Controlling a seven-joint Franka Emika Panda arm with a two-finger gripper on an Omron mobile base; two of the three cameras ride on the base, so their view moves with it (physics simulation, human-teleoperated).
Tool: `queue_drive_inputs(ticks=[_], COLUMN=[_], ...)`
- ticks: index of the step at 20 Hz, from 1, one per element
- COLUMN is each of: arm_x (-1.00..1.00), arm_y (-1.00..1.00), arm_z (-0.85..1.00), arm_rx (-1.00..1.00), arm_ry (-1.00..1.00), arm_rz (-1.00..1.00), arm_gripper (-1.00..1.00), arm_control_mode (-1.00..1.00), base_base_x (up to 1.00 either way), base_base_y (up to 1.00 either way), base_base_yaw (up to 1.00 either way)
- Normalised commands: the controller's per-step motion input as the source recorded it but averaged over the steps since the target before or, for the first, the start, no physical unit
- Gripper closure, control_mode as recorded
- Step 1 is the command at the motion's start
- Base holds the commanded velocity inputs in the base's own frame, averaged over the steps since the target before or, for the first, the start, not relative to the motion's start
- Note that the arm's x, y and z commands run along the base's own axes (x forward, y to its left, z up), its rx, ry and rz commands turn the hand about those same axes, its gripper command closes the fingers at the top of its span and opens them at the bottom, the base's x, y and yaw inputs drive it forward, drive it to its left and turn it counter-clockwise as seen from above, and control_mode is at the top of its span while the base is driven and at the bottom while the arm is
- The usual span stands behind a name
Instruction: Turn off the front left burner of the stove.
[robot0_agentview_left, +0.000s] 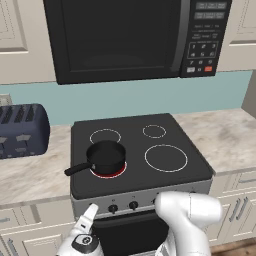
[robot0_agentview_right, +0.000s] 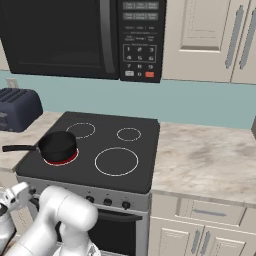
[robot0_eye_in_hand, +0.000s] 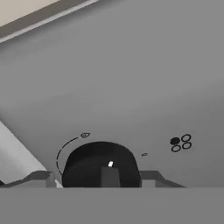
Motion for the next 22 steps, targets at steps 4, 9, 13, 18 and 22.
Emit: queue_drive_inputs(ticks=[4, 9, 13, 18, 22], arm_x=[0.03, 0.01, 0.06, 0.05, 0.09], arm_y=[0.00, 0.00, 0.00, 0.02, 0.07], arm_z=[0.00, 0.00, 0.07, 0.18, 0.33], arm_rx=[0.32, 0.37, 0.41, 0.46, 0.48], arm_ry=[-0.30, -0.26, -0.23, -0.21, -0.19], arm_rz=[0.05, 0.04, 0.00, 0.00, 0.00], arm_gripper=[1.00, 1.00, 1.00, 1.00, 1.00], arm_control_mode=[-1.00, -1.00, -1.00, -1.00, -1.00], base_base_x=[0.00, 0.00, 0.00, 0.00, 0.00], base_base_y=[0.00, 0.00, 0.00, 0.00, 0.00], base_base_yaw=[0.00, 0.00, 0.00, 0.00, 0.00])
